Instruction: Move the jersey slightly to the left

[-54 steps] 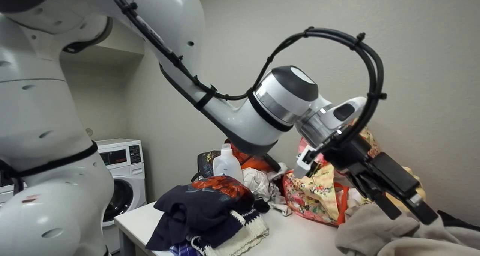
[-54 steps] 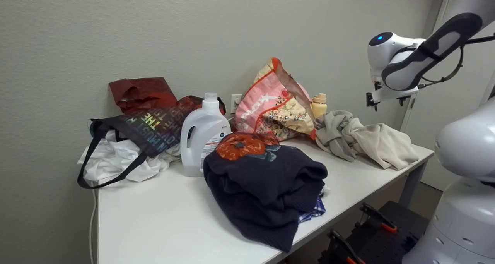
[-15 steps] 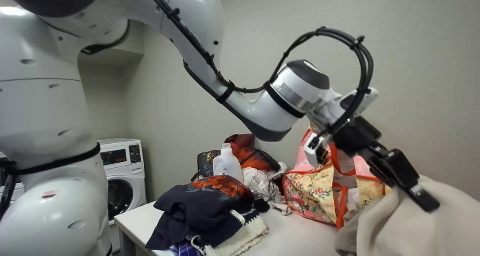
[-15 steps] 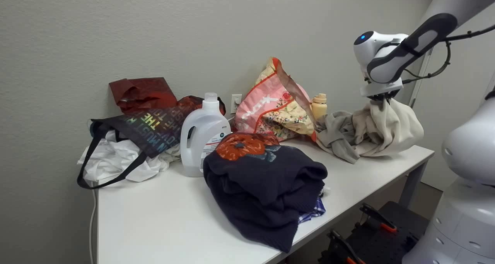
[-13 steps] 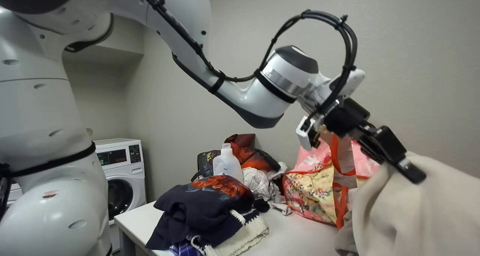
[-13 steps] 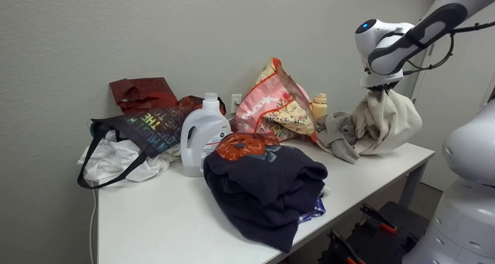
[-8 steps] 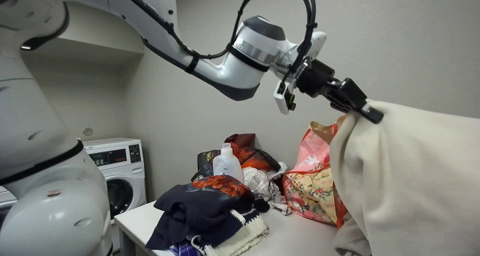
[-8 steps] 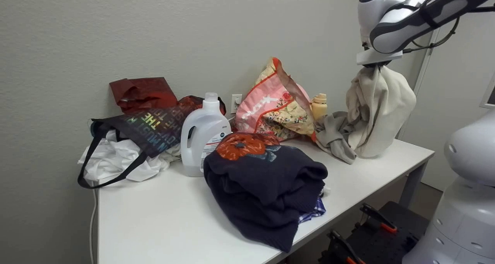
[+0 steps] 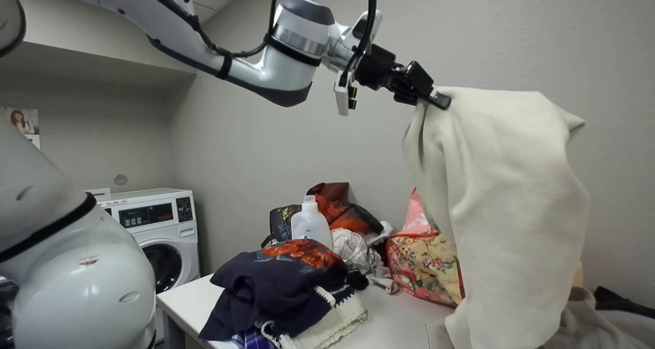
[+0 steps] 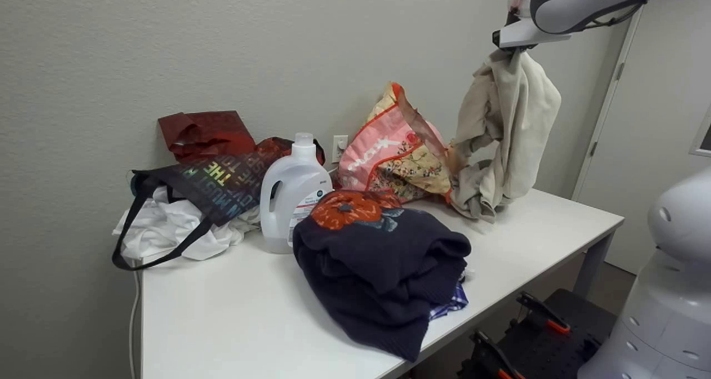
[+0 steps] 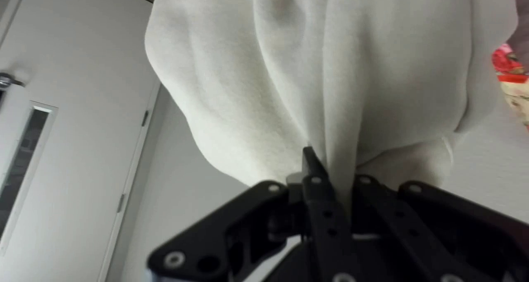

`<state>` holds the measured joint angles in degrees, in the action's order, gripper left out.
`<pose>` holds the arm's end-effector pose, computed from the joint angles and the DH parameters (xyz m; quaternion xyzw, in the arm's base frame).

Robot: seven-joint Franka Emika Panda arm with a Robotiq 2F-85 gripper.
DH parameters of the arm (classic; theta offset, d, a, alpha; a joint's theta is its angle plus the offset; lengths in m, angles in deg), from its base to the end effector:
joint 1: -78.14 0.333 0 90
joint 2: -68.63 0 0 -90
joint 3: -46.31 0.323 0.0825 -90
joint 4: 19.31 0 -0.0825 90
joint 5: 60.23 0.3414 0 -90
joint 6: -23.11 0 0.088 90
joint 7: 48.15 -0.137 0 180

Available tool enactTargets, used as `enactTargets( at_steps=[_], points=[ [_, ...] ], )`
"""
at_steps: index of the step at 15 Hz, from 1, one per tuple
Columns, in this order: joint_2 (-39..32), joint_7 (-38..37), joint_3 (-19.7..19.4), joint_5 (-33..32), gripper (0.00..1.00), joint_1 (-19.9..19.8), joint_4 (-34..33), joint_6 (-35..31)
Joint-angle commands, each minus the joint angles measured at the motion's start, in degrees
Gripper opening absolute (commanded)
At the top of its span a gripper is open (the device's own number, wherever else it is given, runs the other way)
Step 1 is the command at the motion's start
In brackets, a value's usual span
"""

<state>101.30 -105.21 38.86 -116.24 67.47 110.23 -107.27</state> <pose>0.3616 -0.1739 0.6406 0.7955 -0.3741 0.3808 0.2868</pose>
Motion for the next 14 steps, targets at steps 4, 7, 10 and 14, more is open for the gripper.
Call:
enactTargets(
  at_steps=[4,7,10,14],
  points=[
    [-3.0,17.9,-1.0,20.5,0.02,5.9,-1.5,-6.9],
    [-5.2,30.4,-1.4,35.1,0.02,6.4,-1.0,-7.6],
    [-6.8,43.2,-2.8,48.8,0.02,7.4,-0.2,-4.1],
    [-8.8,53.4,-4.1,56.9,0.02,5.4,0.8,7.1]
  ],
)
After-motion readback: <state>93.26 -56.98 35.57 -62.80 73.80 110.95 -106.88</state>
